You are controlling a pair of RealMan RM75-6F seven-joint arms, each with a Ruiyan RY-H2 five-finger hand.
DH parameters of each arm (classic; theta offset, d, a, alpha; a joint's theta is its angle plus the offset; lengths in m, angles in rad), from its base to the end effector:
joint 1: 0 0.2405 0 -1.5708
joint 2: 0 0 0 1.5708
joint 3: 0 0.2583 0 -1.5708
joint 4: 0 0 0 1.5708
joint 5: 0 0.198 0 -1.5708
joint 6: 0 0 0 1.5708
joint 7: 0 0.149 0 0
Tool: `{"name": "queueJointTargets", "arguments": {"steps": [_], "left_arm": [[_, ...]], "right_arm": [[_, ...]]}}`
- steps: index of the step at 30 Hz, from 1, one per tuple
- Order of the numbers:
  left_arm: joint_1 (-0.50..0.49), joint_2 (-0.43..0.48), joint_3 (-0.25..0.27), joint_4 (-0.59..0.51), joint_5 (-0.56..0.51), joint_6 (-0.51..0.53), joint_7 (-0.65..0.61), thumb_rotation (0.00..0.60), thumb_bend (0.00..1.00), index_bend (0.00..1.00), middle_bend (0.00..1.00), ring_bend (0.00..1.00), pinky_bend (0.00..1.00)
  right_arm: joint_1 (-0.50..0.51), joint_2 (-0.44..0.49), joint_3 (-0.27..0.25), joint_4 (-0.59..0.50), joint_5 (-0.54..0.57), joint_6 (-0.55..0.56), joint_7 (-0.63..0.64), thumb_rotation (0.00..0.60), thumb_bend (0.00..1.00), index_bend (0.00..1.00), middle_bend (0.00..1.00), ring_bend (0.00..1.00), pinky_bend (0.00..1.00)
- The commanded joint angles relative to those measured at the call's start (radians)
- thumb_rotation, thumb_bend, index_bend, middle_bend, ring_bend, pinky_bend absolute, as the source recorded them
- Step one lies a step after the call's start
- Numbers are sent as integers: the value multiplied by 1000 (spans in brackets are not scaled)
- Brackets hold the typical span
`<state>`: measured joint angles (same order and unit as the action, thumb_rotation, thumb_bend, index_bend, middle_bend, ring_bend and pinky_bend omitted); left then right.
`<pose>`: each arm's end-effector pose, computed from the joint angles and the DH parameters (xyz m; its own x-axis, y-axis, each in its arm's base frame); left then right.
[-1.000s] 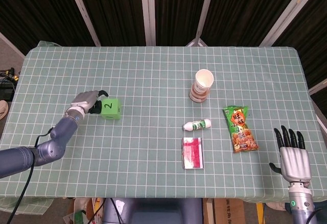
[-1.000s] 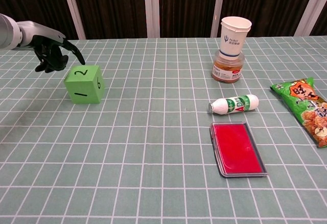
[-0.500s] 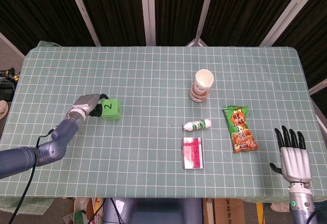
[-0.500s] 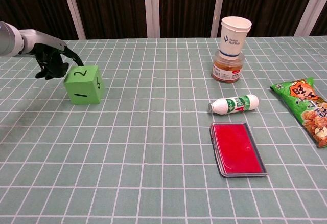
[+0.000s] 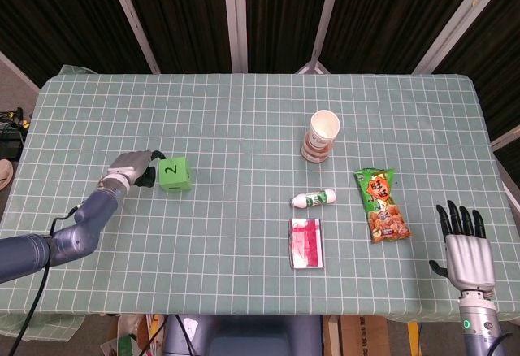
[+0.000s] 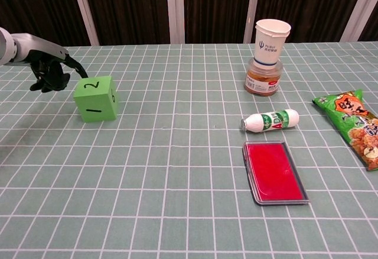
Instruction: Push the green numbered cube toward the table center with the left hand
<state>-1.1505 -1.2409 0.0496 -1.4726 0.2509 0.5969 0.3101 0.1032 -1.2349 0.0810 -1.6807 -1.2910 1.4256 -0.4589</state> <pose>-0.1795 0.4146 0.0650 0.3073 0.5876 0.7485 0.9180 0.0241 -0.3958 -0.3106 -0.1923 0.1323 0.5989 -0.1103 0.7932 -0.7820 0.1330 0.6089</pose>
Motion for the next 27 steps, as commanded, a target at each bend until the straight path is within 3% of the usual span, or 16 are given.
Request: {"name": "queueJointTargets", "arguments": {"steps": [1,27], "left_arm": [[2,2,-4,-6,8,6,-5,600,1000,220,852,691,715],[54,53,19,-106,177,35,-20,600,1000,223,852,691,715]], "right_arm": [[0,3,-1,-1,0,-1,3,600,45,65,0,34,0],[-6,12,1,-19,3,10,16,600,45,66,0,33,0]]}}
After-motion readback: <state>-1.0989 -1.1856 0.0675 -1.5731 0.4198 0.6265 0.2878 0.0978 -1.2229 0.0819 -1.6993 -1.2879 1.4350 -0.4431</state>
